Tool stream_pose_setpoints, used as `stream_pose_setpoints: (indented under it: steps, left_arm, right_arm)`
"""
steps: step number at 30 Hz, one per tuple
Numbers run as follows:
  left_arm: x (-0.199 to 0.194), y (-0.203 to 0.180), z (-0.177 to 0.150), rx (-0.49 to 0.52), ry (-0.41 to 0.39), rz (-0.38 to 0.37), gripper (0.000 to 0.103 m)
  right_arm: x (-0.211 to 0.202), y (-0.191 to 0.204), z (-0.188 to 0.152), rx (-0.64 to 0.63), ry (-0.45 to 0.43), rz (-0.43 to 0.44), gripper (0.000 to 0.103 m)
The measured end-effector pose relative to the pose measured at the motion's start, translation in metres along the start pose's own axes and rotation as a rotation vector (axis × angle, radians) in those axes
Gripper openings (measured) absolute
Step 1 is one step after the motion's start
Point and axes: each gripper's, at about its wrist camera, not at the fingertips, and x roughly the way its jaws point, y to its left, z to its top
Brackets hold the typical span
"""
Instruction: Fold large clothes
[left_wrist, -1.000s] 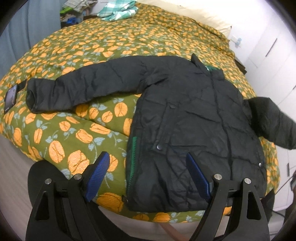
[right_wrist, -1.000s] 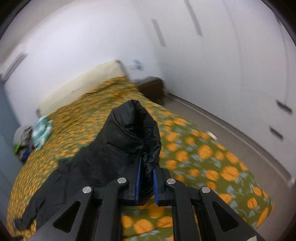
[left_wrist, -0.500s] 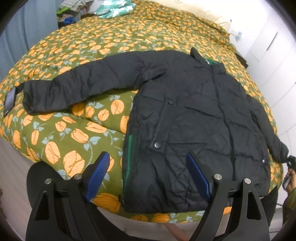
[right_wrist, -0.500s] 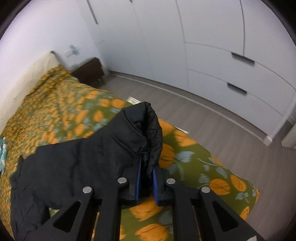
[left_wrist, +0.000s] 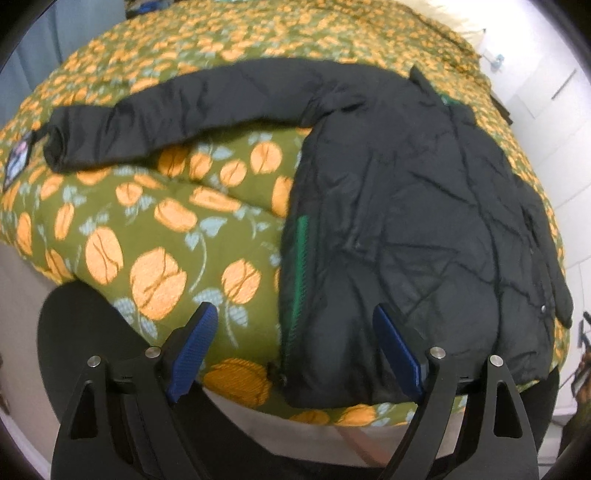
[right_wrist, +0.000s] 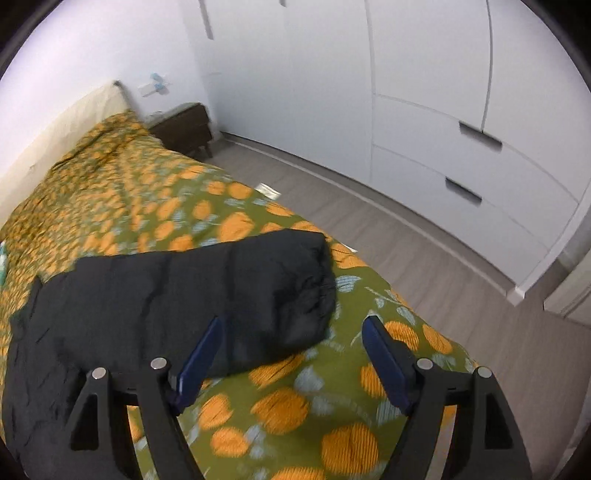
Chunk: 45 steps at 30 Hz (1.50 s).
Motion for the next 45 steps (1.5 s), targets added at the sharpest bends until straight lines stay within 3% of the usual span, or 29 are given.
stream_pose_setpoints:
  steps: [2, 5, 6, 8, 10, 12, 15, 17, 18, 23, 29, 33, 35, 41, 45]
  left_arm:
    - [0.01, 0.001, -0.002, 0.001, 0.037, -0.014, 0.087]
    - [0.025, -0.006, -0.006, 0.025, 0.083, -0.017, 0.087]
    - [0.029, -0.009, -0.007, 0.036, 0.092, -0.016, 0.087]
    - [0.035, -0.016, -0.009, 0.061, 0.102, -0.011, 0.087]
    - [0.041, -0.02, -0.011, 0.082, 0.11, -0.002, 0.09]
    - [0.043, -0.022, -0.012, 0.093, 0.114, 0.003, 0.09]
    - [0.044, -0.021, -0.013, 0.1, 0.118, -0.005, 0.087]
    - [0.045, -0.019, -0.014, 0.101, 0.138, -0.038, 0.069]
    - [0.046, -0.019, -0.015, 0.102, 0.148, -0.055, 0.054]
    - [0.042, -0.026, -0.021, 0.154, 0.145, -0.008, 0.05]
    - [0.018, -0.036, -0.024, 0.194, 0.083, 0.054, 0.07]
    - [-0.014, -0.036, -0.012, 0.19, -0.013, 0.031, 0.078]
    - [-0.026, -0.036, -0.006, 0.177, -0.057, 0.021, 0.08]
    - [-0.038, -0.05, 0.005, 0.184, -0.114, 0.017, 0.08]
    - [-0.037, -0.055, 0.0, 0.206, -0.116, 0.025, 0.081]
  right_arm:
    - [-0.023, 0.025, -0.01, -0.071, 0.01, 0.073, 0.08]
    - [-0.048, 0.073, -0.038, -0.207, 0.096, 0.25, 0.08]
    - [-0.056, 0.099, -0.057, -0.272, 0.151, 0.344, 0.08]
    - [-0.06, 0.135, -0.088, -0.371, 0.251, 0.454, 0.08]
    - [-0.06, 0.163, -0.118, -0.462, 0.327, 0.513, 0.08]
    - [-0.058, 0.19, -0.148, -0.582, 0.373, 0.522, 0.08]
    - [-0.052, 0.205, -0.17, -0.647, 0.41, 0.499, 0.08]
    - [-0.047, 0.203, -0.171, -0.63, 0.43, 0.495, 0.08]
    - [-0.046, 0.202, -0.173, -0.624, 0.432, 0.488, 0.079]
    - [-0.039, 0.191, -0.183, -0.624, 0.477, 0.434, 0.079]
    - [-0.044, 0.175, -0.176, -0.528, 0.459, 0.431, 0.079]
    - [-0.055, 0.157, -0.148, -0.442, 0.344, 0.466, 0.079]
    - [-0.049, 0.141, -0.124, -0.328, 0.28, 0.465, 0.079]
    - [-0.001, 0.069, -0.075, 0.04, 0.209, 0.463, 0.079]
    - [0.025, 0.014, -0.053, 0.272, 0.15, 0.391, 0.079]
